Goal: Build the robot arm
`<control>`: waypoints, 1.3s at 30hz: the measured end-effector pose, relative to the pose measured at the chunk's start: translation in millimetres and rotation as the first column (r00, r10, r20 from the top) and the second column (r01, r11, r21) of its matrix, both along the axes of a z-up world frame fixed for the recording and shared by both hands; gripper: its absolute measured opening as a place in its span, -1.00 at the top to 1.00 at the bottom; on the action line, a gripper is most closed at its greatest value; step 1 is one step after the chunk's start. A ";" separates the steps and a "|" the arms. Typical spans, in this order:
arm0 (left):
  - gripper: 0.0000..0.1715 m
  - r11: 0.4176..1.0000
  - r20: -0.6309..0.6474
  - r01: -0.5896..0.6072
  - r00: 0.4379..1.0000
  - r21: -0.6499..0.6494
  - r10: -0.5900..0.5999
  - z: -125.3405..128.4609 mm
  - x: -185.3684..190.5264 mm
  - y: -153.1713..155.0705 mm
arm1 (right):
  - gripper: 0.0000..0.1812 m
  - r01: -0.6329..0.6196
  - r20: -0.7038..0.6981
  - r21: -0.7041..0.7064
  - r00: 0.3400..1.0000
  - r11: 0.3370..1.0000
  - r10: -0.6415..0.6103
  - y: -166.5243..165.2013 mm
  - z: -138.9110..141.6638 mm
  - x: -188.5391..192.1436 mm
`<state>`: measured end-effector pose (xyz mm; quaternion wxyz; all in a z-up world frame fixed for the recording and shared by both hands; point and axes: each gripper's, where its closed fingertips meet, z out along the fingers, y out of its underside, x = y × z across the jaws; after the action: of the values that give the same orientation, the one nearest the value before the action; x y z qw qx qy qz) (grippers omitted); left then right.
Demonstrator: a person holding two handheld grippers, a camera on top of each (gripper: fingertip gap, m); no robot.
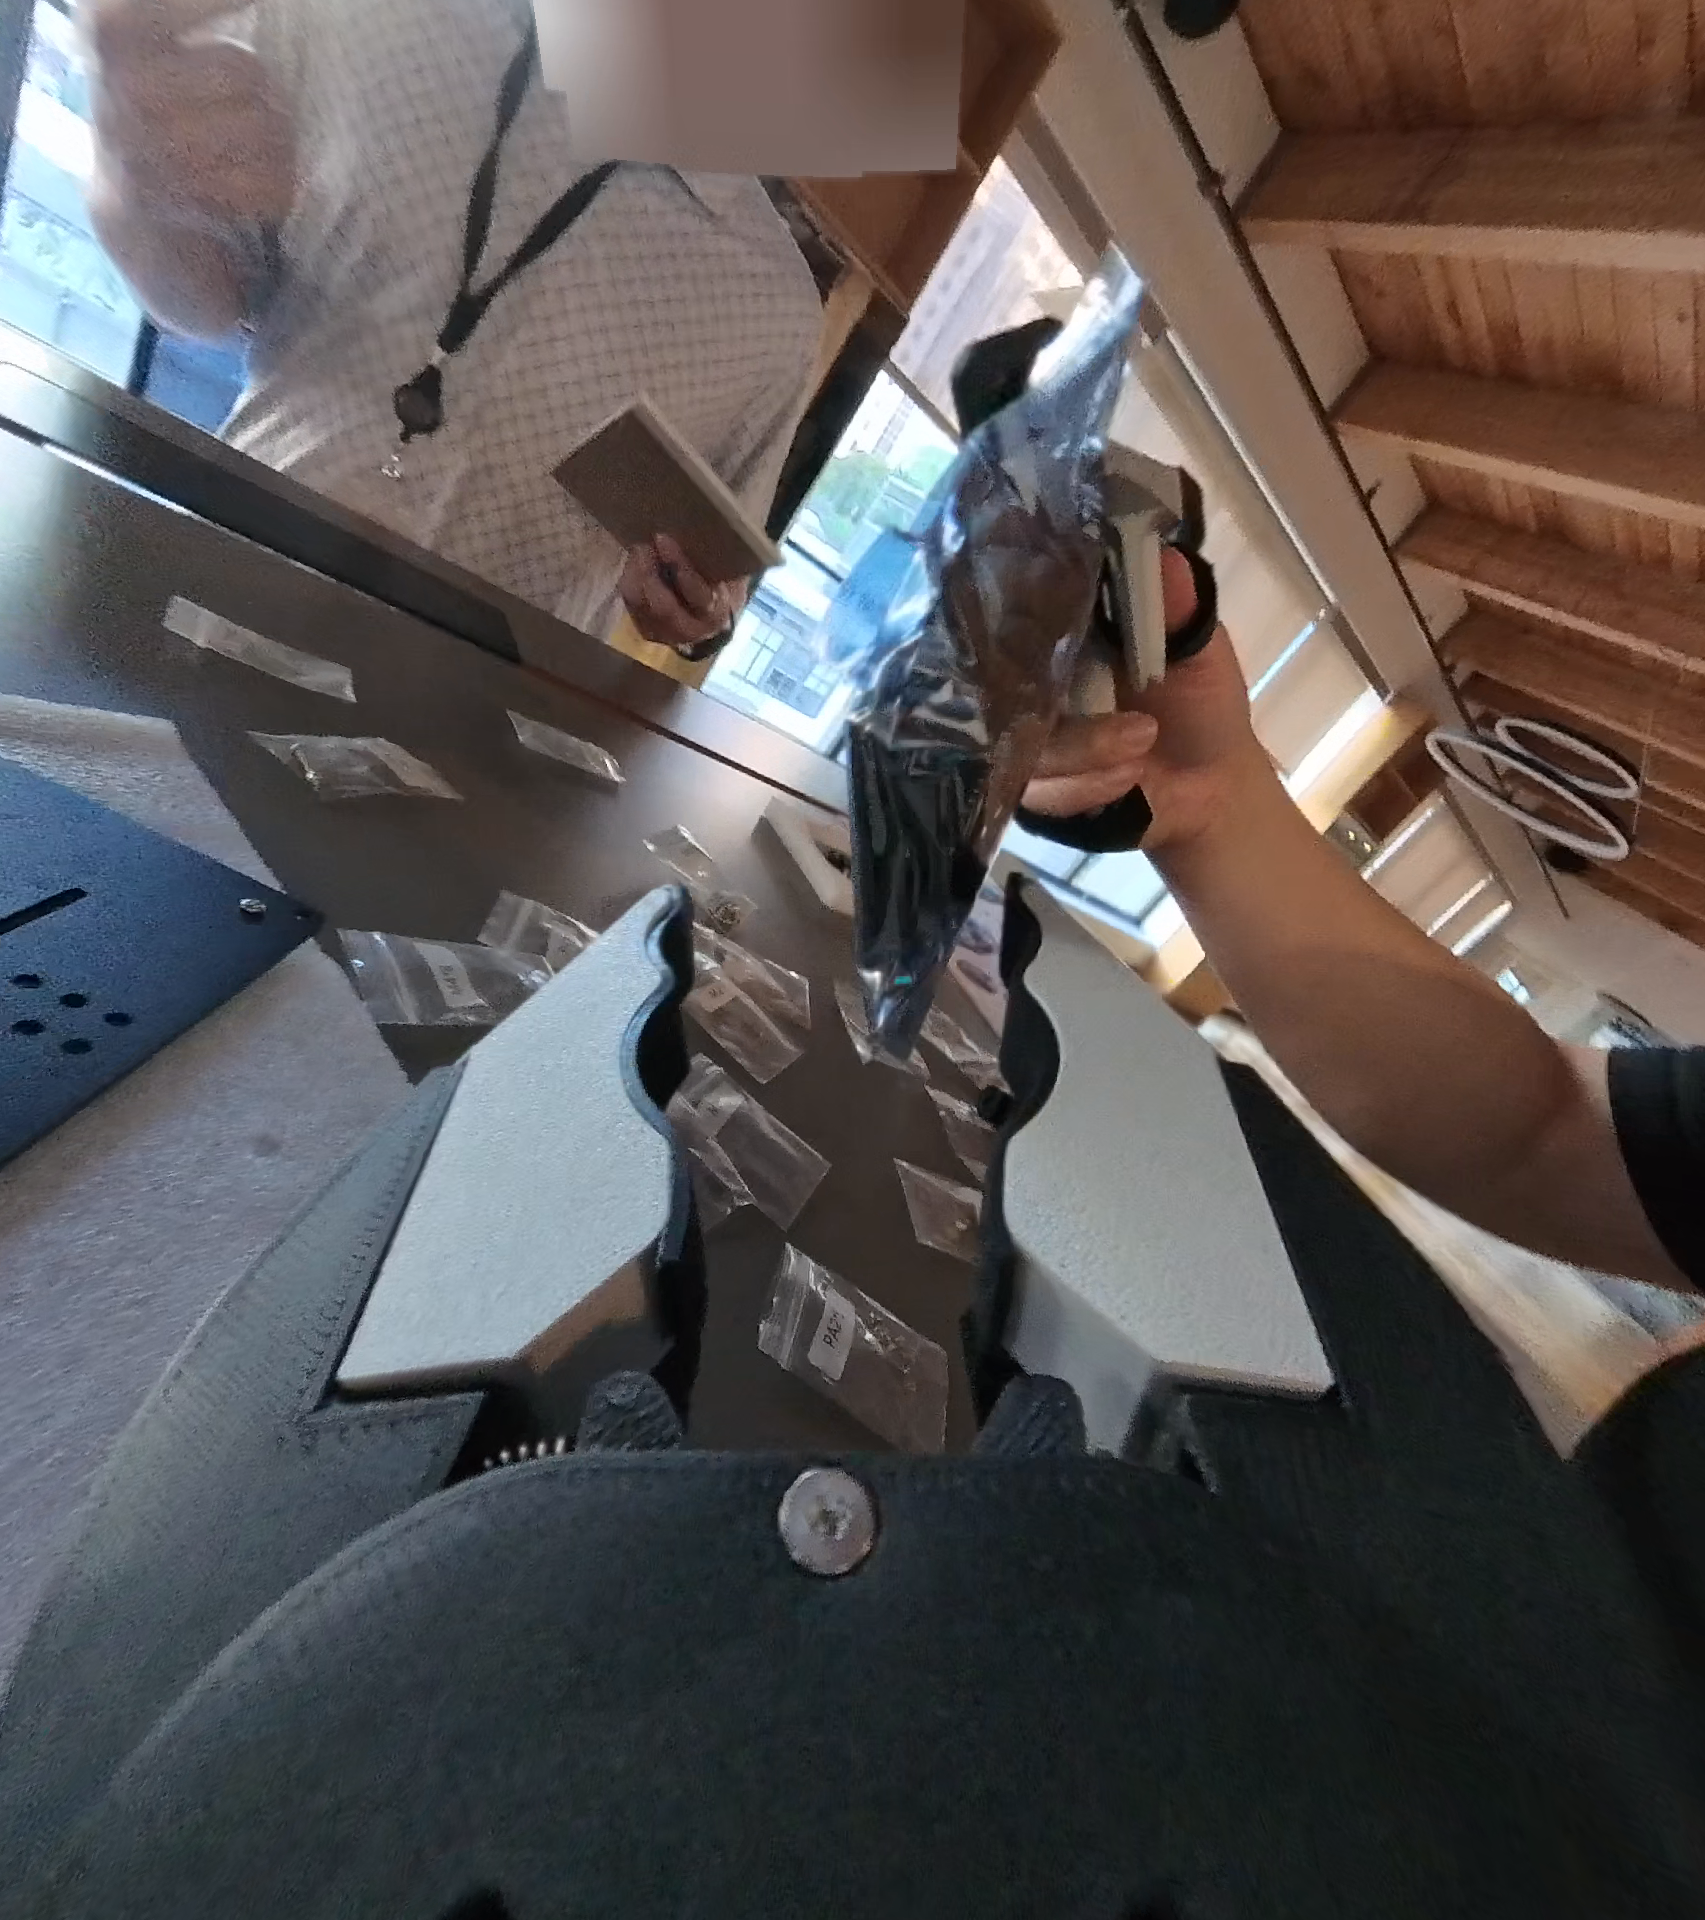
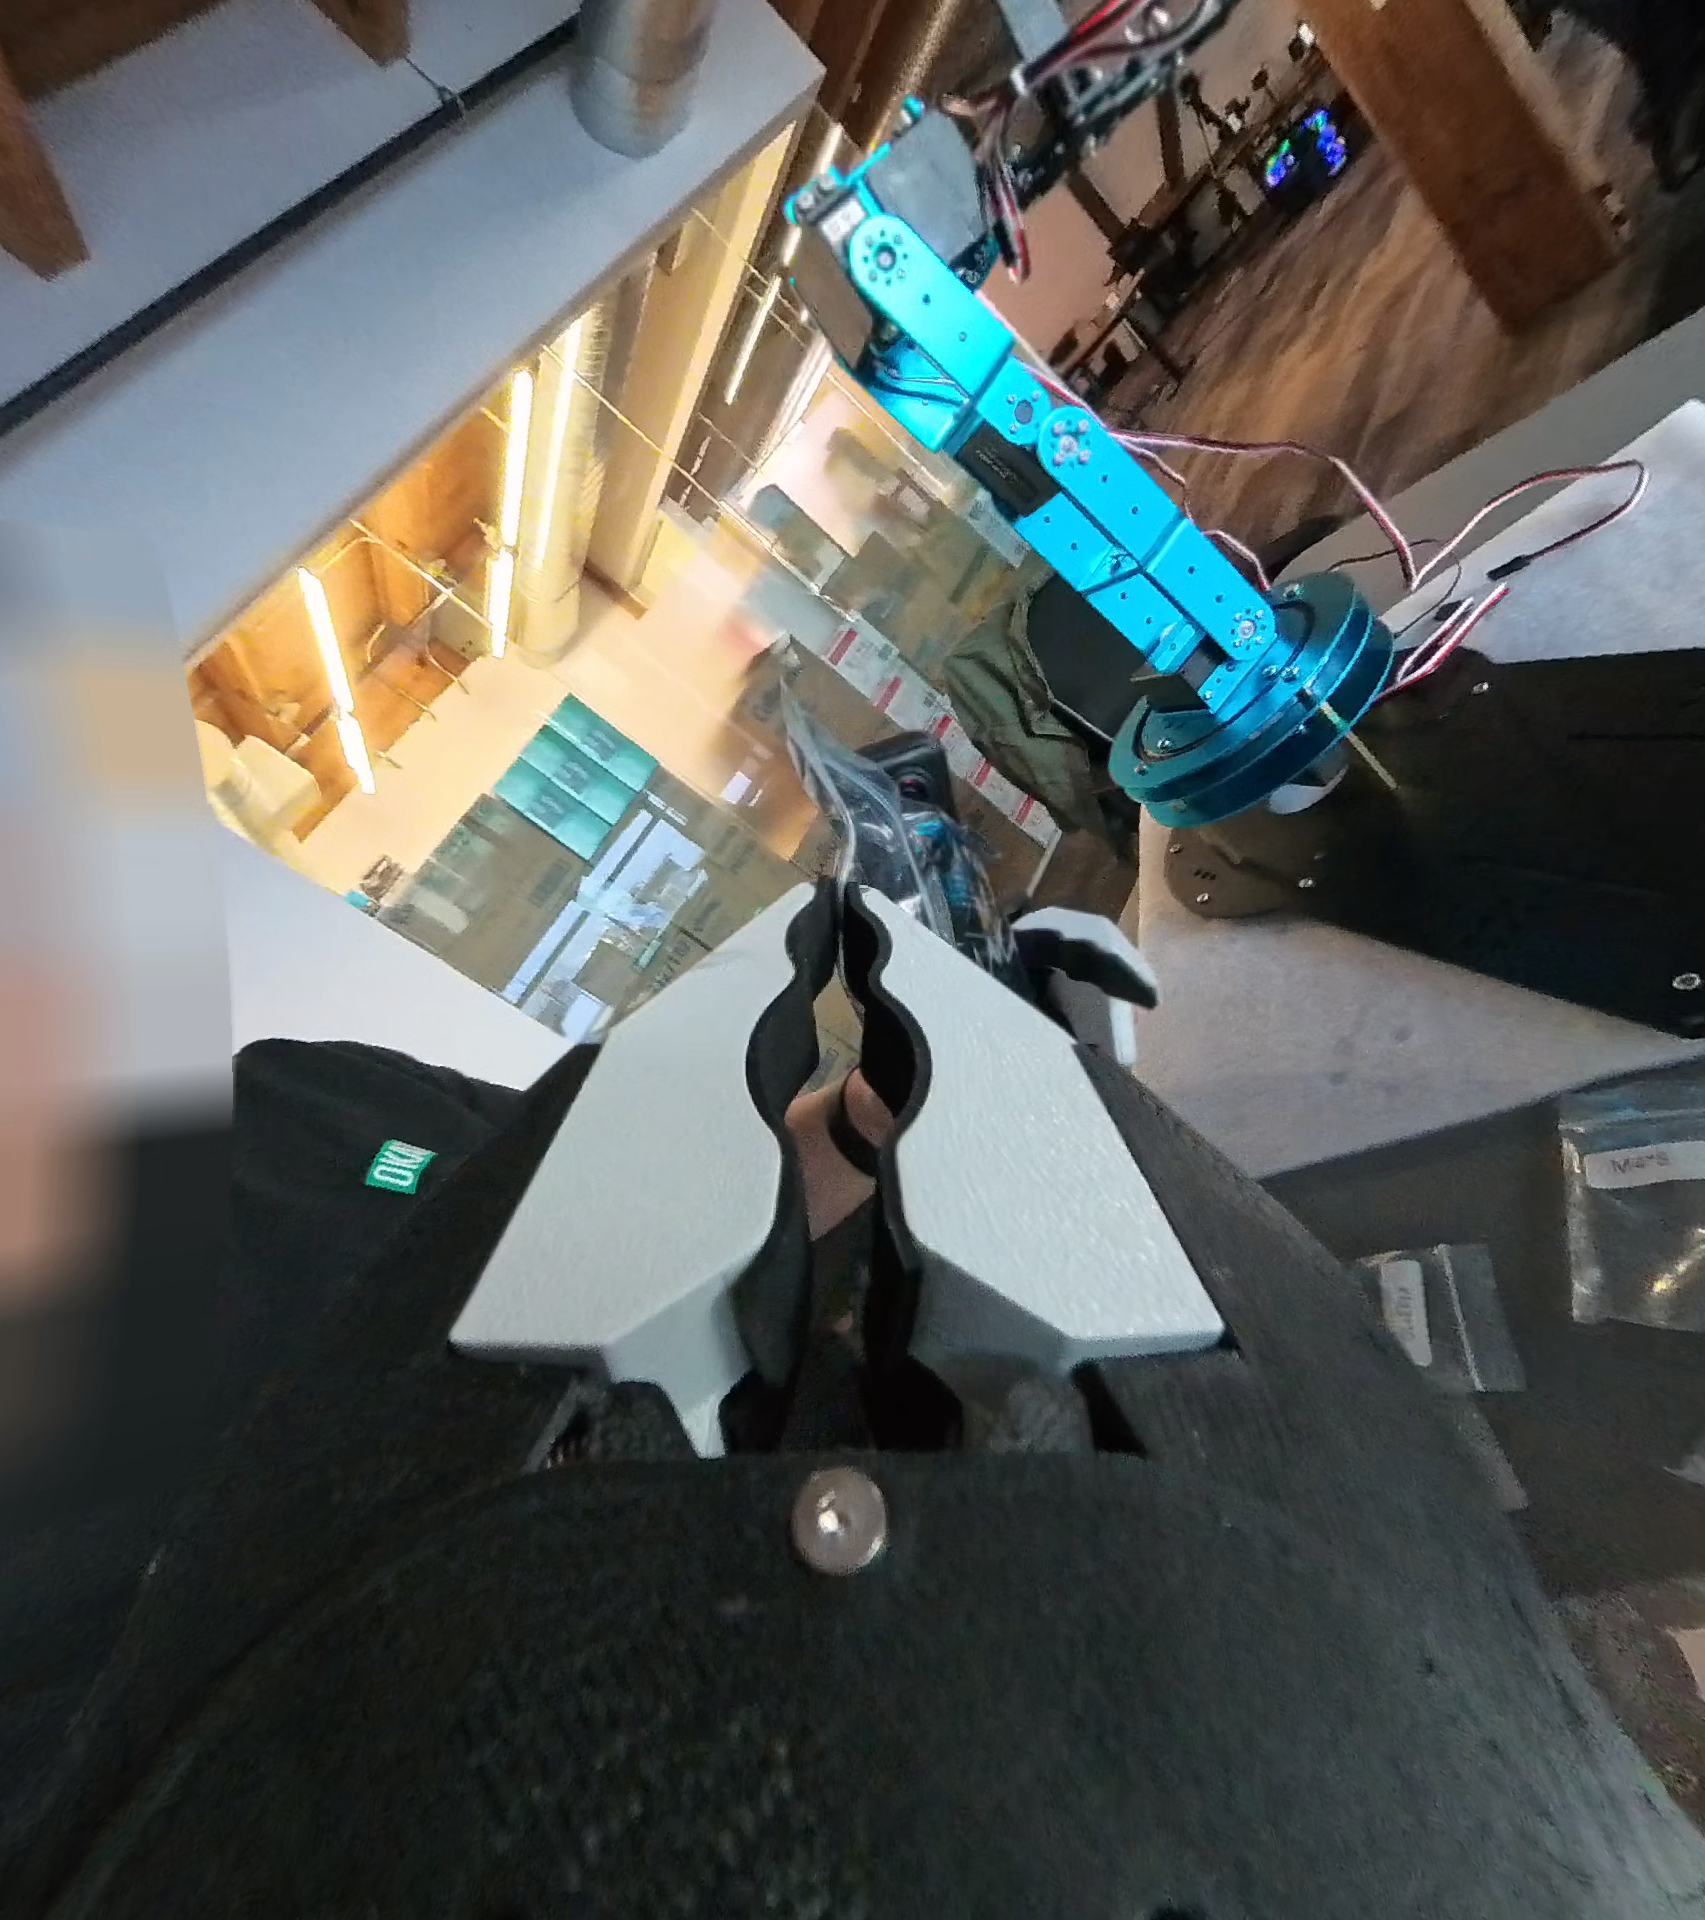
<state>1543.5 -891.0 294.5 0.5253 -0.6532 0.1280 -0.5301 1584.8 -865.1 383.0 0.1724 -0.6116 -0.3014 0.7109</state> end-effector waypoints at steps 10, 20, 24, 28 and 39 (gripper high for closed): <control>0.56 0.913 -0.384 -0.371 0.828 0.171 0.409 -20.1 -93.0 -22.9 | 1.00 0.039 0.014 -0.034 0.999 0.999 -0.038 6.5 -24.7 11.6; 0.31 0.834 -0.476 -0.510 0.691 0.211 0.544 -22.0 -193.9 -18.7 | 1.00 0.161 0.007 -0.118 0.987 0.980 -0.161 8.7 -47.0 25.0; 0.18 0.885 -0.541 -0.387 0.701 0.259 0.465 -11.4 -154.5 -25.3 | 1.00 0.248 0.057 -0.169 0.969 0.954 -0.242 6.3 -51.6 49.4; 0.09 0.894 -0.496 -0.370 0.743 0.254 0.449 -15.4 -148.2 -32.5 | 1.00 0.375 0.171 -0.218 0.924 0.901 -0.343 6.6 -66.9 79.6; 0.08 0.943 -0.486 -0.281 0.808 0.179 0.333 -24.9 -138.2 -33.5 | 1.00 0.629 0.383 -0.401 0.776 0.666 -0.502 31.8 -139.6 141.5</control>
<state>1405.3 -924.5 269.7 0.5828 -0.7551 0.1809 -0.2395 1726.4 -833.3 243.4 0.1808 -0.7786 0.0849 0.5949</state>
